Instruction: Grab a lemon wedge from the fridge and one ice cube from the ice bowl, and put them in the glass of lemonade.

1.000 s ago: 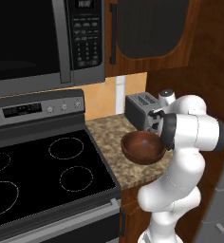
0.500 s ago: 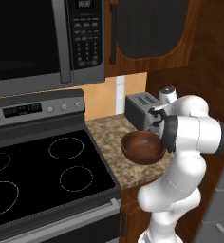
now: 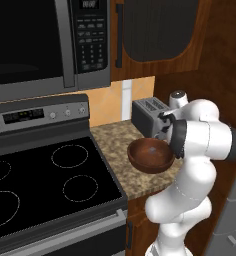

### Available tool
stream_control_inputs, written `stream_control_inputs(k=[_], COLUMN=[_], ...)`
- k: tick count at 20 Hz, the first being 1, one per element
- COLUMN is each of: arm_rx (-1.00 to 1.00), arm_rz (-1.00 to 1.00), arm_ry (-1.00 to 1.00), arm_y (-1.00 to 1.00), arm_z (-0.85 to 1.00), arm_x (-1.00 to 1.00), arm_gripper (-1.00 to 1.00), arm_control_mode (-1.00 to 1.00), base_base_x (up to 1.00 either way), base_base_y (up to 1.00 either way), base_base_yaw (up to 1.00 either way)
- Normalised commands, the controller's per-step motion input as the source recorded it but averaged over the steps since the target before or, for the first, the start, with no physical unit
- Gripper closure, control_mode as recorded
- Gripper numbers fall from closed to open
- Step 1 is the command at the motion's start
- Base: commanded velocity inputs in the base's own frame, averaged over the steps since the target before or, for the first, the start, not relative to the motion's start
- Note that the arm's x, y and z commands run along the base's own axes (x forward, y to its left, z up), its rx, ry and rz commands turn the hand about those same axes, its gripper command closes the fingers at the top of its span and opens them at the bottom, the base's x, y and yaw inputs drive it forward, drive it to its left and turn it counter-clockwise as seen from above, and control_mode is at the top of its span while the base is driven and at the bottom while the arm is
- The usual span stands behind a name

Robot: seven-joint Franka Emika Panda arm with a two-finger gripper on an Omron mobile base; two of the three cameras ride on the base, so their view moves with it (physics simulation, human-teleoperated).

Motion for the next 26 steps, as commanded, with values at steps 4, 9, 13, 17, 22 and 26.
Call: stream_control_inputs(k=[4,9,13,17,22,26], arm_rx=[0.00,0.01,0.00,0.00,0.00,0.00], arm_rz=[-0.04,-0.02,0.00,0.00,0.00,0.00], arm_ry=[-0.02,-0.05,-0.11,-0.01,0.00,0.00], arm_y=[-0.21,-0.02,0.00,0.00,0.27,0.19], arm_z=[-0.31,-0.06,0.02,0.04,0.00,0.02], arm_x=[-0.01,-0.24,-0.28,-0.02,0.00,0.00], arm_gripper=[1.00,1.00,1.00,1.00,1.00,1.00], arm_control_mode=[-1.00,-1.00,-1.00,-1.00,-1.00,-1.00], base_base_x=[0.00,0.00,0.00,0.00,0.00,0.00], base_base_y=[0.00,0.00,0.00,0.00,0.00,0.00], base_base_yaw=[0.00,0.00,0.00,0.00,0.00,0.00])
